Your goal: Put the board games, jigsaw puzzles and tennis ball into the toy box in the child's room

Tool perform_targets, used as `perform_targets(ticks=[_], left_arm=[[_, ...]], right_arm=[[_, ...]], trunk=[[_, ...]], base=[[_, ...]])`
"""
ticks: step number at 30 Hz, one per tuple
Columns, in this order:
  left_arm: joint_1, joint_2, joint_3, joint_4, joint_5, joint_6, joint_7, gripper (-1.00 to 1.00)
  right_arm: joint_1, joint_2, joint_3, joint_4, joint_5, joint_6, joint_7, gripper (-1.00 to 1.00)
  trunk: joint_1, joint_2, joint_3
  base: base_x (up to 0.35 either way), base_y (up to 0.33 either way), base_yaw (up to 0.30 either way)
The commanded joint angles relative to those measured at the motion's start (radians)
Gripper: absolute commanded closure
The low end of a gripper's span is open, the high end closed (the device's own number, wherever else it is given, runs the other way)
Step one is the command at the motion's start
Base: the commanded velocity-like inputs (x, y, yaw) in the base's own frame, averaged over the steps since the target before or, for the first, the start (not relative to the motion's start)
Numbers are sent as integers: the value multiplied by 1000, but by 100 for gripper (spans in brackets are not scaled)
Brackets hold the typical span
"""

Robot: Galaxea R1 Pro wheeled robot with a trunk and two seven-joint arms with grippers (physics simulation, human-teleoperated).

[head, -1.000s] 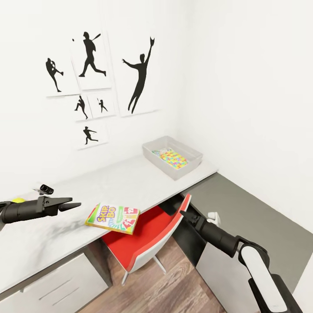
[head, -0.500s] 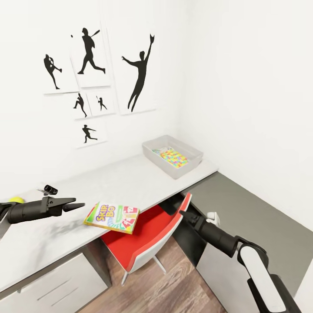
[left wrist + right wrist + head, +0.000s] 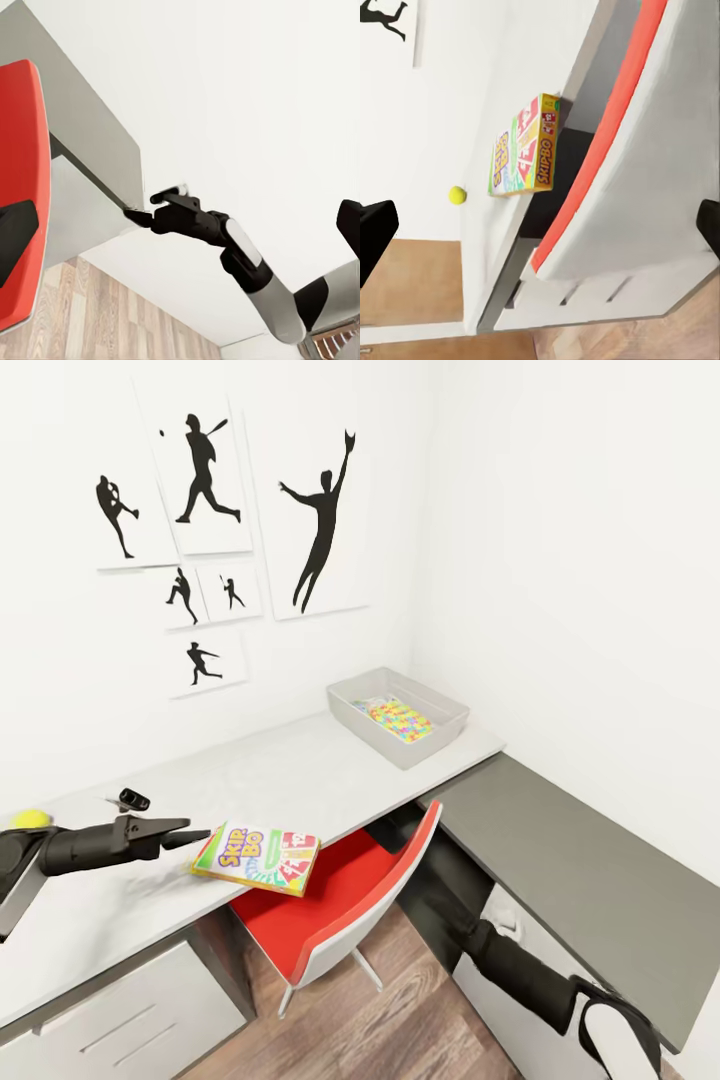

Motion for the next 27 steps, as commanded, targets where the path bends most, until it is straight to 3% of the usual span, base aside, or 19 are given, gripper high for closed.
perform_targets(ticks=[1, 4, 7, 27], left_arm=[[-1, -4, -3, 0, 1, 11, -4, -100], [-2, -28, -8, -1, 0, 12, -4, -100], [-2, -34, -9, -1, -1, 12, -4, -100], [-3, -39, -11, 0, -1, 12, -4, -100]], right_arm=[[9, 0, -10, -1, 1, 5, 12, -100], [40, 0, -34, -2, 1, 5, 44, -100], [48, 1, -41, -2, 1, 5, 52, -100], [52, 1, -48, 11, 13, 1, 57, -100]], trunk=[[4, -8, -4], [16, -29, -14], [27, -50, -23], [104, -190, -86]], base=[[0, 0, 0], [0, 0, 0], [0, 0, 0], [0, 0, 0]])
